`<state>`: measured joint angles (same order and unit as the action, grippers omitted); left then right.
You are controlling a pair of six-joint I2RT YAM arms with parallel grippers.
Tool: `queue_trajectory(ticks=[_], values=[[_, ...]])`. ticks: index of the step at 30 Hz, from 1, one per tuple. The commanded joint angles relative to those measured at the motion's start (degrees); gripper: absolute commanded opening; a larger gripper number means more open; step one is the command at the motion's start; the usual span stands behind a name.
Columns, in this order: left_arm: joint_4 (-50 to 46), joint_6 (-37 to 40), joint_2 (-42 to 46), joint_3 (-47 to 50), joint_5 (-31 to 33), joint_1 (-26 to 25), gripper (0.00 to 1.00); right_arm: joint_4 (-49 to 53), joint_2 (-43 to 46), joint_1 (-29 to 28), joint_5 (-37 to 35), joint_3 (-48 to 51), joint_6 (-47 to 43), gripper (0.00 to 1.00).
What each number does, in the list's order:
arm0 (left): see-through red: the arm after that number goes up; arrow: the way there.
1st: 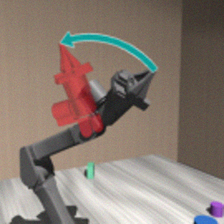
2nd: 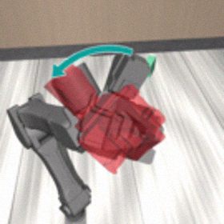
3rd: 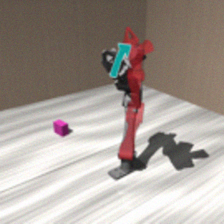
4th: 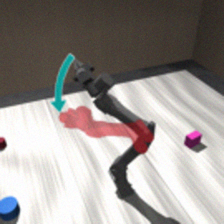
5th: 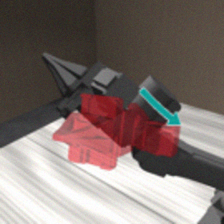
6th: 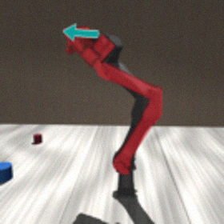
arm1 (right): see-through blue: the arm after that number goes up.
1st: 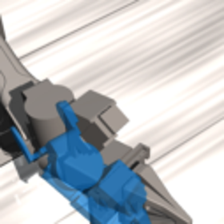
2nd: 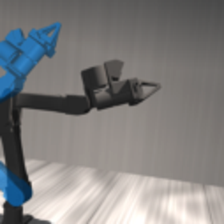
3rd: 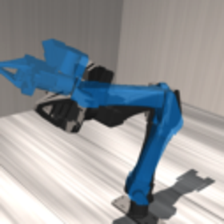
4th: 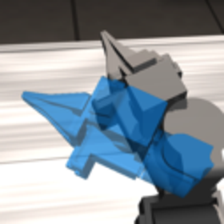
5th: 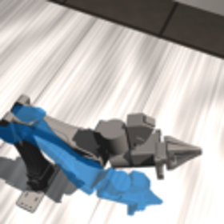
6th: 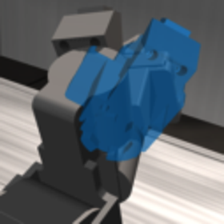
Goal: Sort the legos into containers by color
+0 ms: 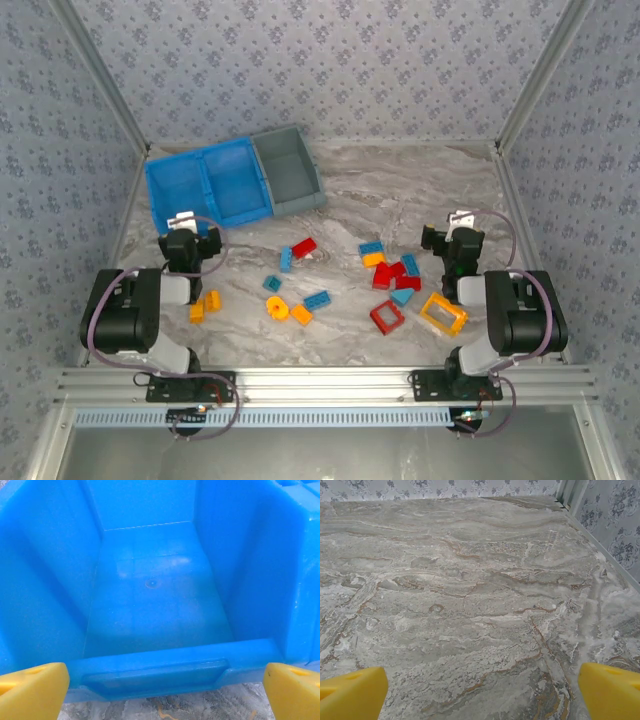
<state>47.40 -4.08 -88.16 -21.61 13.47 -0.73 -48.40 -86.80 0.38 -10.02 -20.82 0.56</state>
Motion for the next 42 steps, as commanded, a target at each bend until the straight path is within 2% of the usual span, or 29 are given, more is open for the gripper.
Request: queue_trajectory(ticks=[1,38,39,40,41,42], values=[[1.5,0.2,0.4,-0.8,-0.7,0.4,0.99,-0.1,-0.3,0.2,-0.1,-0.4,-0.1,1.00],[2.0,0.5,0.6,-0.8,-0.2,0.0,0.99,0.0,-0.3,0.3,0.0,-0.5,0.0,1.00],[0.7,1.7,2.3,-0.9,0.5,-1.1,1.00,-0.3,-0.3,0.3,0.1,-0.3,0.0,1.00],[-6.2,3.9,6.8,-2.4,3.5,-3.9,0.99,-0.1,1.0,0.3,0.1,-0.2,-0.3,1.00],[-14.9,4.9,12.0,-5.4,7.1,-6.3,0.99,7.6,5.3,-0.3,-1.4,-2.0,-0.5,1.00],[-21.1,4.1,15.9,-8.1,7.5,-7.0,0.99,14.4,9.2,-1.2,-4.4,-4.3,-0.4,1.00]])
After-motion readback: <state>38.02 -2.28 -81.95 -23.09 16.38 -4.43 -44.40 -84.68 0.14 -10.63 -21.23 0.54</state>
